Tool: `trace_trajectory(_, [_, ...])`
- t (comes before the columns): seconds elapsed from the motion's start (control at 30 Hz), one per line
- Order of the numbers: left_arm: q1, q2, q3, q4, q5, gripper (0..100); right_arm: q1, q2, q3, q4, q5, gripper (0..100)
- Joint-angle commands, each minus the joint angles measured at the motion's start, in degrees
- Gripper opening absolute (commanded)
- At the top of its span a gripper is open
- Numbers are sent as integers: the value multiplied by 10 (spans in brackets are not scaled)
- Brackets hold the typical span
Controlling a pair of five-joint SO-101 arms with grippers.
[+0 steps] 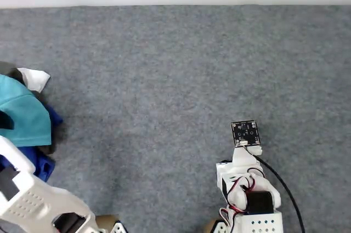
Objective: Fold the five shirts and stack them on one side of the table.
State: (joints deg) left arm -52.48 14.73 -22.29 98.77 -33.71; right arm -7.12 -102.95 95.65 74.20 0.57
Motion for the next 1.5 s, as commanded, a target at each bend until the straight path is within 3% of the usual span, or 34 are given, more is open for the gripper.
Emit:
trace_trajectory(0.0, [4, -11, 1, -22, -7, 239, 6, -6, 8, 5, 5, 10])
trace_trajectory(0.37, [-28, -27, -75, -38, -7, 242, 6, -6, 8, 5, 5, 10])
trace_trajectory(0.8, [-30, 52, -57, -47, -25, 235, 6, -6, 8, 5, 5, 10])
trace_trajectory(1.07, [-18, 62, -83, -40, -28, 3, 6, -6, 8, 5, 5, 10])
trace_trajectory(1.47, [65, -110, -129, 4, -25, 6, 6, -6, 8, 5, 5, 10])
